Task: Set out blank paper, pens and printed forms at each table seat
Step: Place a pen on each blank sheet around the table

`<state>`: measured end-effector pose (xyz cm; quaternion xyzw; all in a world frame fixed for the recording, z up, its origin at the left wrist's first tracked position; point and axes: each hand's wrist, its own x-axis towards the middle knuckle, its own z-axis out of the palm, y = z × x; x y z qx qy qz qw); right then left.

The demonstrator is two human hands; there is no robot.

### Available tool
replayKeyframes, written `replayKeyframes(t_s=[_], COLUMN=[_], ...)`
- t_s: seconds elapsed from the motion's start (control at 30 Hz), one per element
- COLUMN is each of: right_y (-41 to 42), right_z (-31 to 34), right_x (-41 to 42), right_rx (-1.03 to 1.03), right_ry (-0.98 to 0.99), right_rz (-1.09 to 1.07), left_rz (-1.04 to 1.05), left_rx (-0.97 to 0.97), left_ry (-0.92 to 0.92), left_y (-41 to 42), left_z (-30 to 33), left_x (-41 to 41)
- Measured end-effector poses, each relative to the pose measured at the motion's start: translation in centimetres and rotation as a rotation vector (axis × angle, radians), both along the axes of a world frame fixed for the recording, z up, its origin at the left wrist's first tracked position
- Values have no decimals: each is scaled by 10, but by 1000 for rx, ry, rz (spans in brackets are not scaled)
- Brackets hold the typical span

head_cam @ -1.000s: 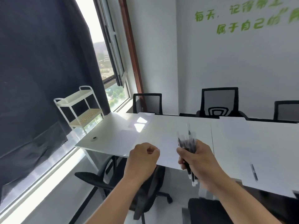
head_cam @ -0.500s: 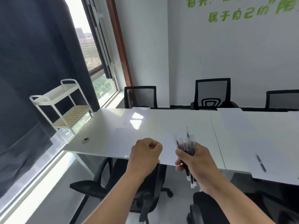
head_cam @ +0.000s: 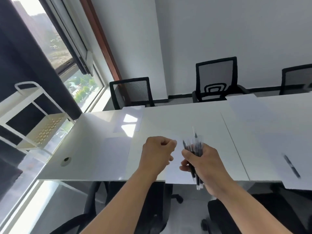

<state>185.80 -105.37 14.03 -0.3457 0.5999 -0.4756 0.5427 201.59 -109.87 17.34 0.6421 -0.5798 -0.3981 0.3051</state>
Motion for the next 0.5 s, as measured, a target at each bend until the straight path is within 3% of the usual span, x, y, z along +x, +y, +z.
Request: replayKeyframes(t_s=[0.5], right_y=[-85], right_z=[-84], right_x=[-43], right_rx=[171], right_ry=[-35], right_rz=[-124], left_rz=[-104], left_rx=[221], left_ry=[137], left_y=[-114], left_z=[-84], left_x=[-58])
